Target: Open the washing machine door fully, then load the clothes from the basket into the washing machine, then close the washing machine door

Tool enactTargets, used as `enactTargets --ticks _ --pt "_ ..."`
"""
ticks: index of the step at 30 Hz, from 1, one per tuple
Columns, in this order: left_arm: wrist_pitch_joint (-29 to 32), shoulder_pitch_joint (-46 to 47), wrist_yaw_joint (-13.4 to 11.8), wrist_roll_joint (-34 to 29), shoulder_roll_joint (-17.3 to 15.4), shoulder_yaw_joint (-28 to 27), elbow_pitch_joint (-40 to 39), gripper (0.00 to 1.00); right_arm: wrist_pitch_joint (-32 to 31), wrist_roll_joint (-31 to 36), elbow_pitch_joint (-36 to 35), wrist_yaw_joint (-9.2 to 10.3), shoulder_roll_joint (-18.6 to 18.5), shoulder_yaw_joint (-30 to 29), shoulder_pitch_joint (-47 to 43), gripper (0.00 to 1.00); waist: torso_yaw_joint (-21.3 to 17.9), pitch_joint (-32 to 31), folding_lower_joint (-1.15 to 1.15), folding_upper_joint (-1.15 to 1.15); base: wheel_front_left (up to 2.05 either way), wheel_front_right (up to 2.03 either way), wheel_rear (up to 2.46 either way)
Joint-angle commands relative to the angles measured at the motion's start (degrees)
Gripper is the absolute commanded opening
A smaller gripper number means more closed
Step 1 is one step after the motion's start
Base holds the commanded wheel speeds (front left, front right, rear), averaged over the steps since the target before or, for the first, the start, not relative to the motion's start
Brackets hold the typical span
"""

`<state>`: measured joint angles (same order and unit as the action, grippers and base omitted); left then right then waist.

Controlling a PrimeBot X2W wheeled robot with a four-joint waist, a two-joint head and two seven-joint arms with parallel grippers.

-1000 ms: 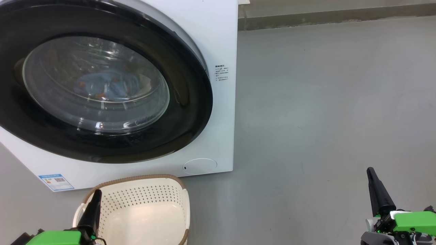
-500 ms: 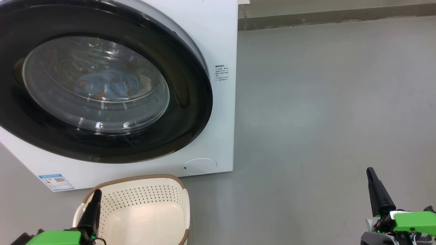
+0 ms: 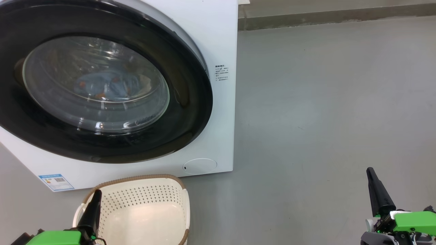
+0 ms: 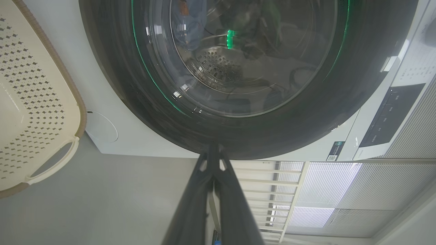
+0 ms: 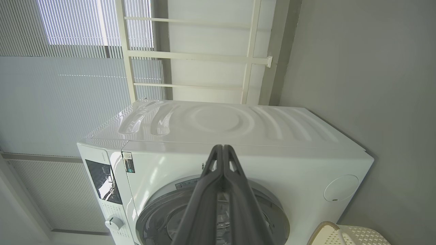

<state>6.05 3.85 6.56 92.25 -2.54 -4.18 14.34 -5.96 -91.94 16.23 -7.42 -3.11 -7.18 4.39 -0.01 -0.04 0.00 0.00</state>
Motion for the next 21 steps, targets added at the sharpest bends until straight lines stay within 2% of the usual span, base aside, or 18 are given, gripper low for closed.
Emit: enactTargets --ticks 1,21 --pt "0.1 2.6 -0.1 0.2 -0.6 -2.0 -1.1 0.00 -0.2 -0.6 -1.7 -0.07 -0.2 1.1 2.4 0.00 0.0 0.0 0.00 0.00 0.00 0.00 0.00" --pt "0.2 2.6 -0.1 0.2 -0.6 -2.1 -1.1 0.00 -0.2 -0.6 -1.7 -0.07 -0.1 1.1 2.4 0.00 0.0 0.0 0.00 0.00 0.00 0.00 0.00"
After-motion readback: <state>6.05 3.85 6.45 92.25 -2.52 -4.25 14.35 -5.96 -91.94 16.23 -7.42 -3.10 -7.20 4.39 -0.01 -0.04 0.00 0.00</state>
